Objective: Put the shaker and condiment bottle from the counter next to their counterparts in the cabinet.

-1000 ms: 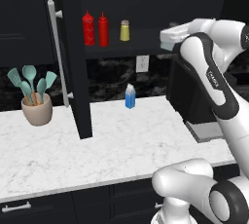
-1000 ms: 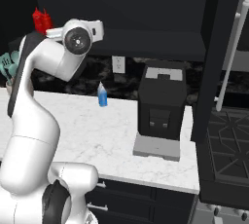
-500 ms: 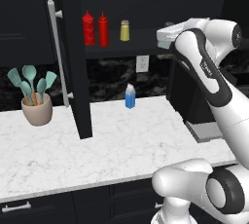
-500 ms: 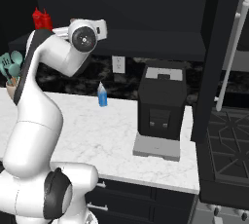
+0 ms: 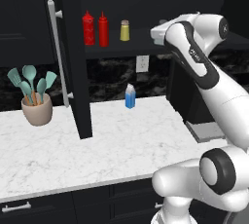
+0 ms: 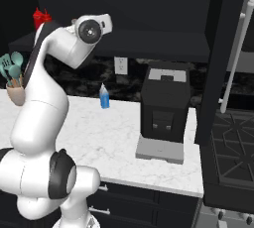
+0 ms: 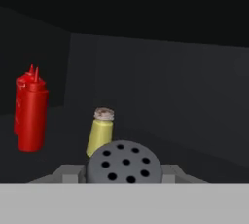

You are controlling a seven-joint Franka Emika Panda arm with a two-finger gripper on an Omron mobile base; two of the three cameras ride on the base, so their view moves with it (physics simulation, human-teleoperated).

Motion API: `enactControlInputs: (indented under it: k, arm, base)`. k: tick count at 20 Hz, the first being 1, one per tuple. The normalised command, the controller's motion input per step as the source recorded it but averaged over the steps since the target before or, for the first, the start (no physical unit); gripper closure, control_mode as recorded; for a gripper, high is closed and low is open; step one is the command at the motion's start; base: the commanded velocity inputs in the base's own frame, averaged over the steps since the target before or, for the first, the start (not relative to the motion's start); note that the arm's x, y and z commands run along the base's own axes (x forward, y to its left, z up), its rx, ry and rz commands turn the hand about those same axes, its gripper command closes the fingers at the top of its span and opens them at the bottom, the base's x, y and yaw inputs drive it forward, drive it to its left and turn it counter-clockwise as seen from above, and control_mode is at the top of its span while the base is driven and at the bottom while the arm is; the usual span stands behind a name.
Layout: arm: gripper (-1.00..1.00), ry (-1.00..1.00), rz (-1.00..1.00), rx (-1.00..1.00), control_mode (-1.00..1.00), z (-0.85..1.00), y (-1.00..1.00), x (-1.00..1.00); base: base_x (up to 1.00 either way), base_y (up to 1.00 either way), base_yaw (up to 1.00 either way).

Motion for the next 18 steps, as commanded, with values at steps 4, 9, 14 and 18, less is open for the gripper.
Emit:
enactControlInputs:
  k: [4, 9, 14, 18]
  arm:
    - [1.00, 0.00, 0.10, -0.04, -1.00, -0.06, 0.08, 0.30]
    - [1.00, 0.00, 0.18, 0.00, -1.00, -0.06, 0.11, 0.33]
    - [1.00, 0.00, 0.11, -0.06, -1.00, -0.18, 0.01, 0.26]
    - [1.00, 0.00, 0.07, -0.12, -1.00, -0.26, 0.01, 0.24]
  base:
    - [0.00, 0.00, 0.00]
    - [0.00, 0.00, 0.00]
    - [0.00, 0.00, 0.00]
    - [0.00, 0.00, 0.00]
